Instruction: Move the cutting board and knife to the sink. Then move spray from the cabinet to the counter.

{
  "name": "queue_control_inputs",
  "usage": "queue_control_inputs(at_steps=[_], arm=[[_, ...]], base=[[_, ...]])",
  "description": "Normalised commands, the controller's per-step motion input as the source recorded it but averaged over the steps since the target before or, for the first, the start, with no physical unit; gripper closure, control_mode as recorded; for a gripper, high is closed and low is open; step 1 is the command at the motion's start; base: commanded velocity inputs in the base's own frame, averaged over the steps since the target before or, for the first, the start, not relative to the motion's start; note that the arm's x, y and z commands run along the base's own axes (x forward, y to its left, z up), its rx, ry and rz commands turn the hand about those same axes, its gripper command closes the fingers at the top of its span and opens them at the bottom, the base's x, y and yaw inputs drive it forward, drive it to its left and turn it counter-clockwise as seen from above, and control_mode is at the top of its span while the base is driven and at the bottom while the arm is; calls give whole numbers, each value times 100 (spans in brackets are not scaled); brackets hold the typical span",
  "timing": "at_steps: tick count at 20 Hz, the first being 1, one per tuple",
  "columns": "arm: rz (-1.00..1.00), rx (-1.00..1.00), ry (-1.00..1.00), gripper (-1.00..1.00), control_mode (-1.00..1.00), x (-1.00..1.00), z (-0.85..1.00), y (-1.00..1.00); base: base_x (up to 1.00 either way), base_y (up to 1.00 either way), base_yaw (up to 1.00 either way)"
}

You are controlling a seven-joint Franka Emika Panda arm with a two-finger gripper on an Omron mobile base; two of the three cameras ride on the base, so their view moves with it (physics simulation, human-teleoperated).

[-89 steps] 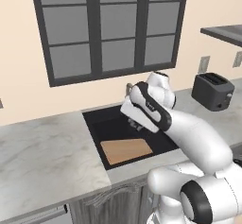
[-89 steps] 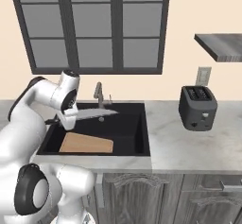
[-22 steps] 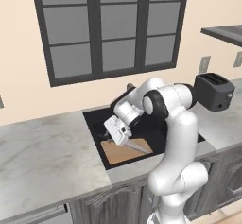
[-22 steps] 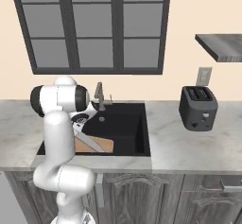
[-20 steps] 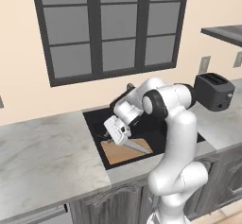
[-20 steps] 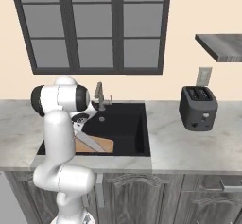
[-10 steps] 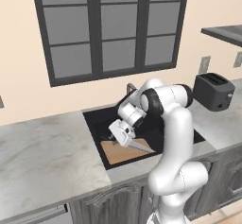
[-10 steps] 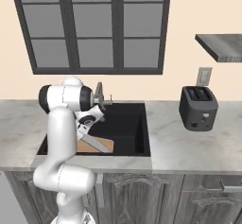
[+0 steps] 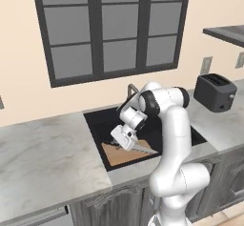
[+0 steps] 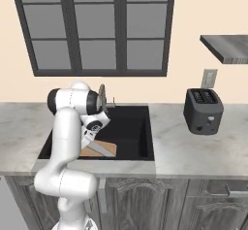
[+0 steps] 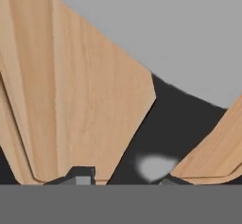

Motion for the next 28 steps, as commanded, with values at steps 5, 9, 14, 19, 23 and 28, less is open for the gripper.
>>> queue_control_inputs(at_steps=[5, 9, 14, 19, 23, 28], arm=[[1, 1, 3, 100, -100, 0, -20, 9], [0, 1, 4, 100, -100, 0, -21, 16], [0, 2, 0, 100, -100, 0, -20, 15], [0, 1, 0, -100, -100, -1, -7, 5], [0, 0, 0, -100, -100, -7, 0, 0], [-1, 0, 0, -100, -100, -12, 2, 0]], base=[[0, 0, 0], [0, 0, 0], [0, 0, 0], [0, 0, 0], [0, 0, 0], [0, 0, 0]])
